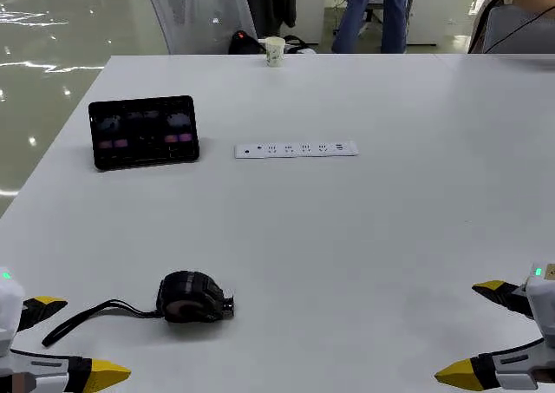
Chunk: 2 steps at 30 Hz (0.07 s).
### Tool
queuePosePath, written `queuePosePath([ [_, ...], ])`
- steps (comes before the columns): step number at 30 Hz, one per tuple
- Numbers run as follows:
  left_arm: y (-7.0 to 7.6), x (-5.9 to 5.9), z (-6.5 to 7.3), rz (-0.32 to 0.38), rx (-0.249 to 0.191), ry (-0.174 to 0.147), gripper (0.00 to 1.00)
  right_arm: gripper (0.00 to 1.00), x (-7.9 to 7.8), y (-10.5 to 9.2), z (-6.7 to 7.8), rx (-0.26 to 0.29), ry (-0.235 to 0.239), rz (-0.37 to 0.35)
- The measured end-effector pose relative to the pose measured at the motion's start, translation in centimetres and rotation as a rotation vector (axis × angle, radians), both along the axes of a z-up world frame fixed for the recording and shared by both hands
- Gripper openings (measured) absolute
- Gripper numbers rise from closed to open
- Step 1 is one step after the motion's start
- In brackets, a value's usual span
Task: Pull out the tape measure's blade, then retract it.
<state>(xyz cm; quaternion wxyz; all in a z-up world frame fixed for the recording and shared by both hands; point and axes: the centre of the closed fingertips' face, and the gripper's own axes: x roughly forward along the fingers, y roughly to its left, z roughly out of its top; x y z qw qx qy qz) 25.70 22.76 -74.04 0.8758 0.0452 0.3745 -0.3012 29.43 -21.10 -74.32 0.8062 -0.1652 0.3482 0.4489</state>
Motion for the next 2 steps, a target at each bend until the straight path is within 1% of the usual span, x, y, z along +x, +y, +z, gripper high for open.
queuePosePath([
  [2,0.19,-0.15,0.03,0.000,0.001,0.004,0.99,0.99,0.02,0.08,0.04,0.000,-0.003,0.004],
])
